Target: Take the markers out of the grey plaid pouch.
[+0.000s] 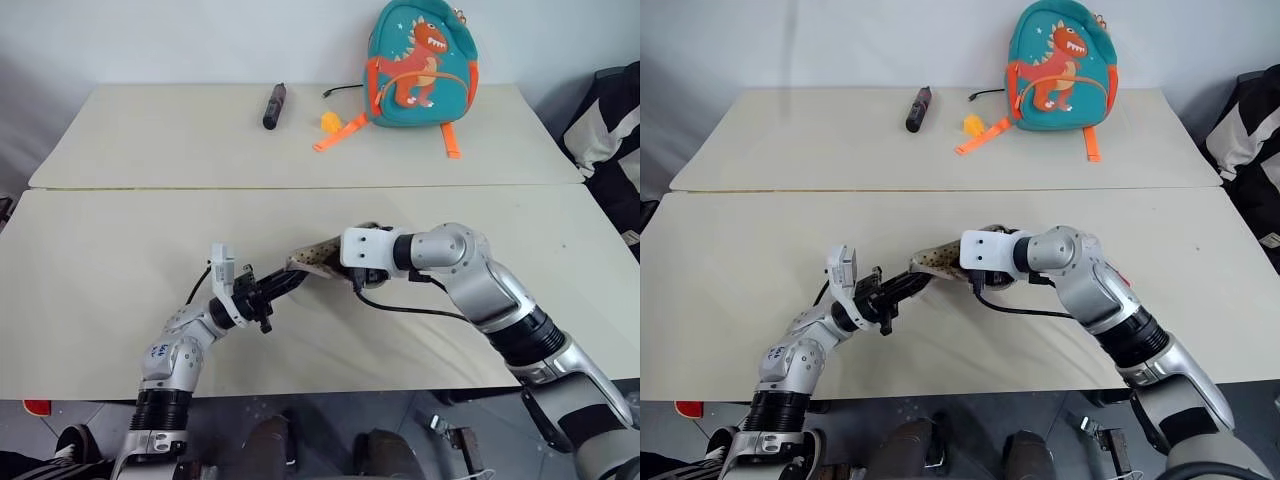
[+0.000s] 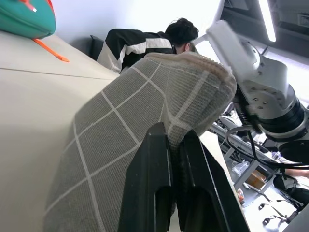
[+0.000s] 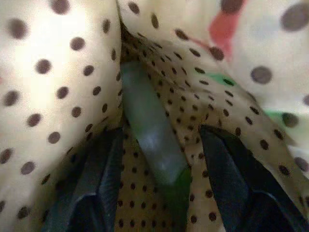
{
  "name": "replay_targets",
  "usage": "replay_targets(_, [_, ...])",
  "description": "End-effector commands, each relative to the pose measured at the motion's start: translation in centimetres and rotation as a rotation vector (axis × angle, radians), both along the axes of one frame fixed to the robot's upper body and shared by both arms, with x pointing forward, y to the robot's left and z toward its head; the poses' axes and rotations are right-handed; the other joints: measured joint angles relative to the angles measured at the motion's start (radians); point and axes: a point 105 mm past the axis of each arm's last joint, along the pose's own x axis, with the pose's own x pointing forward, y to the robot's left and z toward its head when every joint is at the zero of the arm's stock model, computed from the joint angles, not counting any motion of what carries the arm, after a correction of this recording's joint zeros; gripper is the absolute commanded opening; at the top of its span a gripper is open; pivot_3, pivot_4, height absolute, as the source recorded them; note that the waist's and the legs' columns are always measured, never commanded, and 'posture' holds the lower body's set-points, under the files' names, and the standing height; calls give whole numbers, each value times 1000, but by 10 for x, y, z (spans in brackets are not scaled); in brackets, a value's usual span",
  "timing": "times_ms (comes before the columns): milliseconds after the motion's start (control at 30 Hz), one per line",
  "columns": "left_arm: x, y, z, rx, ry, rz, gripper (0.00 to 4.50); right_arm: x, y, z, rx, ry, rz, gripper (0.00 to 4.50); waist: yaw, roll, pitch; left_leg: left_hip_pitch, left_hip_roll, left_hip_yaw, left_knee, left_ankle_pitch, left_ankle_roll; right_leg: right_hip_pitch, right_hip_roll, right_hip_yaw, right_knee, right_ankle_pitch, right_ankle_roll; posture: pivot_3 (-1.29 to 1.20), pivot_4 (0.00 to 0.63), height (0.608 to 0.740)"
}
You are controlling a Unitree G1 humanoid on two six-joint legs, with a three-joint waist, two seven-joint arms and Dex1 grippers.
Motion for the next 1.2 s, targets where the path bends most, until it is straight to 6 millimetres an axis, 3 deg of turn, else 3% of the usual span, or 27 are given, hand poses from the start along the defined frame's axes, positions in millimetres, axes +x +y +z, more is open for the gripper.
replay_targets(33, [-5,-1,8,-24,-27,-22,0,9,0,-9,9,-9,-80,2566,-2,0,0,0,0,0,0,0,0,0,0,0,0,0,0,0,150,740])
replay_targets(200, [-5,-2,12,-39,-35,-28,0,9,10,-1,69,-13,-85,2566,-5,0,0,0,0,0,0,0,0,0,0,0,1,0,0,0,150,740])
replay_targets(367, [-6,-3,15,-59,-26,-39,0,10,-1,3,45,-20,-84,2566,-5,0,0,0,0,0,0,0,0,0,0,0,1,0,0,0,150,740])
replay_targets(600, [-7,-4,14,-61,-19,-50,0,6,22,-6,114,-3,-63,2566,-8,0,0,0,0,0,0,0,0,0,0,0,1,0,0,0,150,740])
replay_targets(767, [-9,-4,12,-58,-12,-55,0,20,26,-9,138,-98,-131,2566,-18,0,0,0,0,0,0,0,0,-1,1,0,1,0,0,0,150,740])
replay_targets(933, [-10,-4,12,-58,-15,-53,0,22,29,-28,88,-84,-111,2566,-22,0,0,0,0,0,-1,0,0,-1,1,1,2,0,0,0,150,740])
replay_targets(1033, [-9,-4,13,-60,-15,-51,0,22,31,-34,89,-69,-109,1987,-22,0,0,0,0,0,-1,0,0,-1,1,1,2,0,0,0,150,740])
replay_targets(1133, [-10,-3,13,-55,-18,-48,0,21,31,-32,97,-77,-101,1084,-24,-1,0,1,0,0,-1,0,-1,0,1,1,2,0,0,0,150,740])
replay_targets(1200, [-10,-3,12,-52,-18,-44,0,22,28,-29,112,-86,-105,808,-25,-1,-1,3,0,0,-2,0,-1,0,1,1,2,0,0,0,150,740])
